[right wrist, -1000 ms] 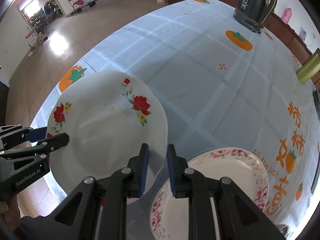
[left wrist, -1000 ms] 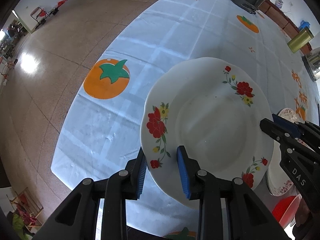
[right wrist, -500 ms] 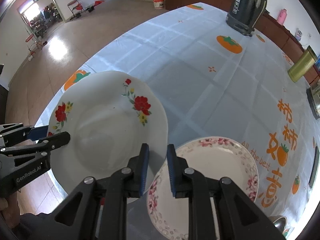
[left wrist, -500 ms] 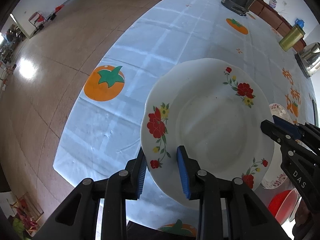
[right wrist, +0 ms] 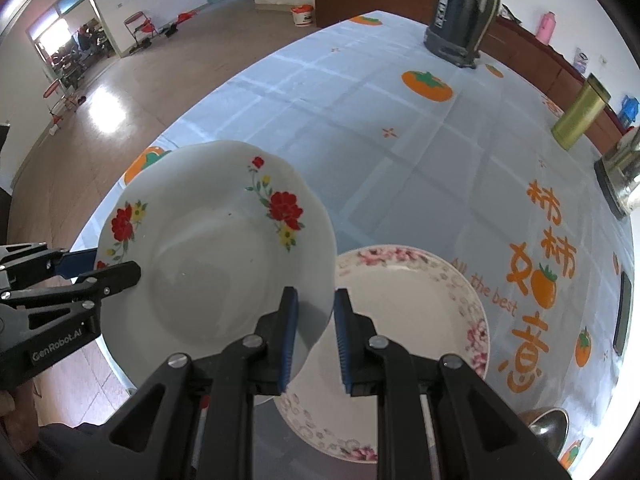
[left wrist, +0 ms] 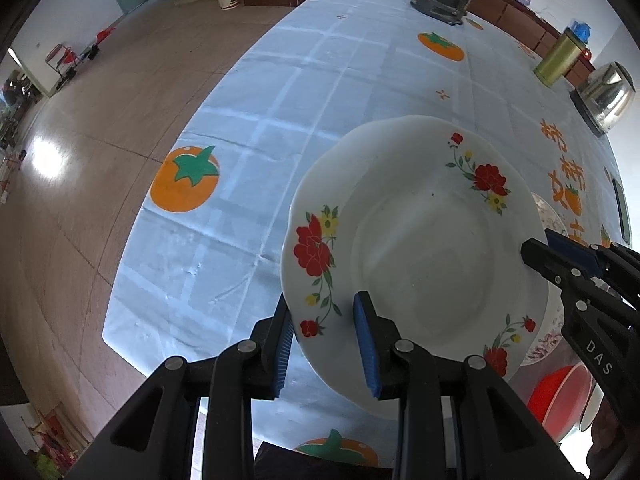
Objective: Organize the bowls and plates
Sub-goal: 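Lift the red-flower plate with the left tool while the right tool carries it toward the stacked plates, then lower the red-flower plate with the left tool while the right tool lowers it onto the pink-floral plate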
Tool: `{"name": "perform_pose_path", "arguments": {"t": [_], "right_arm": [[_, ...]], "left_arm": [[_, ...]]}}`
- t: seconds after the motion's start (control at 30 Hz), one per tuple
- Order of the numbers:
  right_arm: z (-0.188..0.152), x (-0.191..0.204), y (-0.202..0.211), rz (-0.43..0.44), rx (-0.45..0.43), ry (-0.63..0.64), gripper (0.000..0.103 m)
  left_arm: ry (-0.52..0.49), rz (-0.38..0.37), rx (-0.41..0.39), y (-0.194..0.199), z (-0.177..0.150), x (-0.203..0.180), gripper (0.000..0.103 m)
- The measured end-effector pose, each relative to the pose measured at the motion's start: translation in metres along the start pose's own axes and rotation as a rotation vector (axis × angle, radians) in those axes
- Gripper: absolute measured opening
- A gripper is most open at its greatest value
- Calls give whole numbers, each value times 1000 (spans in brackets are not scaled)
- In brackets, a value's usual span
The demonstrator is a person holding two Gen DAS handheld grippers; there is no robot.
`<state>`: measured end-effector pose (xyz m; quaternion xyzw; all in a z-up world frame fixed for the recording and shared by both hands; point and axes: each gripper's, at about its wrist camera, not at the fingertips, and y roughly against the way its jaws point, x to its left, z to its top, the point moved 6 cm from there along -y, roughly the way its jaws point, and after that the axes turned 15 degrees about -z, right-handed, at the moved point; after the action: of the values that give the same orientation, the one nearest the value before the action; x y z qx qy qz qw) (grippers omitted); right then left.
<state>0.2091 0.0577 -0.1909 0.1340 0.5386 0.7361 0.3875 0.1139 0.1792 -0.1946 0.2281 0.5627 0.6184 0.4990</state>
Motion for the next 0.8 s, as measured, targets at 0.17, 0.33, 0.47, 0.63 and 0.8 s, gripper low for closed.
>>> {"name": "perform_pose_path", "arguments": {"t": [0.17, 0.33, 0.47, 0.63, 0.8], "right_arm": [[-6, -9, 0, -5, 3, -16, 18], [-10, -18, 1, -10, 4, -32, 18], [-14, -27, 3, -16, 4, -48, 18], [-18, -37, 2, -22, 9, -67, 18], [-22, -46, 1, -29, 13, -83, 18]], "left_arm": [[-19, -3, 6, -2, -1, -10, 32], [-42, -7, 9, -3, -1, -19, 32], [-64, -12, 13, -4, 0, -28, 32], [-85, -16, 20, -7, 1, -37, 32], [-100, -21, 25, -9, 1, -44, 32]]}}
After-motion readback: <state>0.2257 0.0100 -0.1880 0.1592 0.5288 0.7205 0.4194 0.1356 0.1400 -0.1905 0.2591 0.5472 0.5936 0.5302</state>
